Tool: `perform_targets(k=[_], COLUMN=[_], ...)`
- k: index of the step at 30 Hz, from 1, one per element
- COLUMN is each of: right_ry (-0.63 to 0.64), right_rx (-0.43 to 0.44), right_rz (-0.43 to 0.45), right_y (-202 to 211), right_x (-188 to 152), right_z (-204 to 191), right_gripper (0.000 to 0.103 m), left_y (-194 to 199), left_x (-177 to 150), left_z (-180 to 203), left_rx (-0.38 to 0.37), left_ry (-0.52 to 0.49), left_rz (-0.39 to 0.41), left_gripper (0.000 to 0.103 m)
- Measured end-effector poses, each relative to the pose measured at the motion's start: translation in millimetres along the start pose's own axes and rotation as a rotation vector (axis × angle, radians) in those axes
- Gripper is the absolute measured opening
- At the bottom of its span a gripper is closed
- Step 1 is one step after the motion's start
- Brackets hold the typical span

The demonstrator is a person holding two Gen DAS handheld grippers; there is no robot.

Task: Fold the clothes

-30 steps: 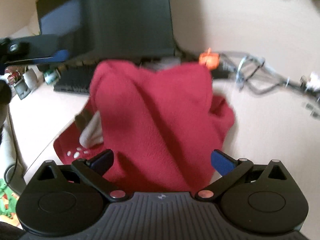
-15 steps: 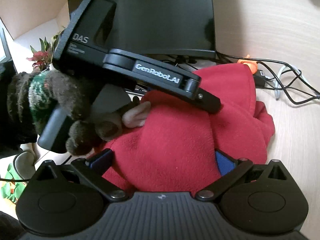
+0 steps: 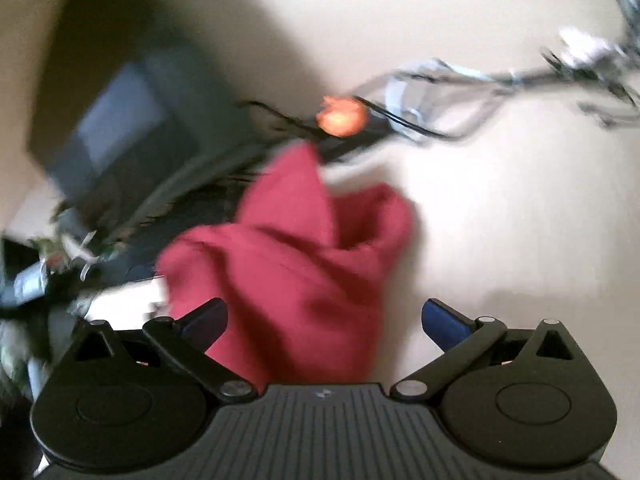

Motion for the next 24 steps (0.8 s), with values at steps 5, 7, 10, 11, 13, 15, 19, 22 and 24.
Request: perform_targets(k=[5, 7, 10, 11, 13, 15, 19, 22, 24], right_ry=[-0.041, -0.034, 0.012, 0.018, 0.008, -0.032, -0.139, -0.160, -0.174], right_rx=[0.082, 0.067, 0.028, 0.026, 0.034, 0.055, 0.130, 0.175, 0.205], right_rz=[-0.071, -0.085, -0.104, -0.109, -0.119, -0.127, -0.133, -0.135, -0.136], right_y=[-33.1, -44.7, -54.7, -55.9, -57.2, -57.6, -63.9, -67.4, -69.6], right_x=[-12.6, -12.8, -13.9, -14.7, -16.0, -17.8, -21.5, -24.4, -26.3], right_z=[-3.6, -6.7, -10.8, -11.4, -10.0, -5.1, 6.4, 5.4, 4.8], right_gripper=[0.103, 0.103, 0.103, 0.103, 0.103, 0.103, 0.103, 0.103, 0.103], left_y=[-20.5, -25.3, -32.9, -35.4, -39.2, -42.4, -46.2, -49.8, -52.5], left_x=[-26.0, -28.5, -32.5, -34.1, -36.2, -37.4, -38.4, -40.4, -42.0], left_z=[-15.1, -16.4, -19.0, -20.0, -20.4, -19.8, -21.2, -24.8, -27.2], left_rx=[-0.004, -0.019, -0.032, -0.044, -0.064, -0.081, -0.106, -0.138, -0.163], left_ry=[0.074, 0.097, 0.116, 0.129, 0.148, 0.161, 0.184, 0.214, 0.236], left_rz=[-0.085, -0.097, -0.112, -0.118, -0.125, -0.127, -0.133, -0.147, -0.158], left_gripper=[0.103, 0.103, 0.103, 0.103, 0.103, 0.103, 0.103, 0.103, 0.103])
Point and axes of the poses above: each gripper's, at about its wrist camera, not at the fingertips, and y roughly against the way its jaws point, z to its right, x to its top, the point moved 9 cm from there along -y, roughly the way its jaws point, and after that the axes turned 13 degrees about x, right-handed, at the moved point
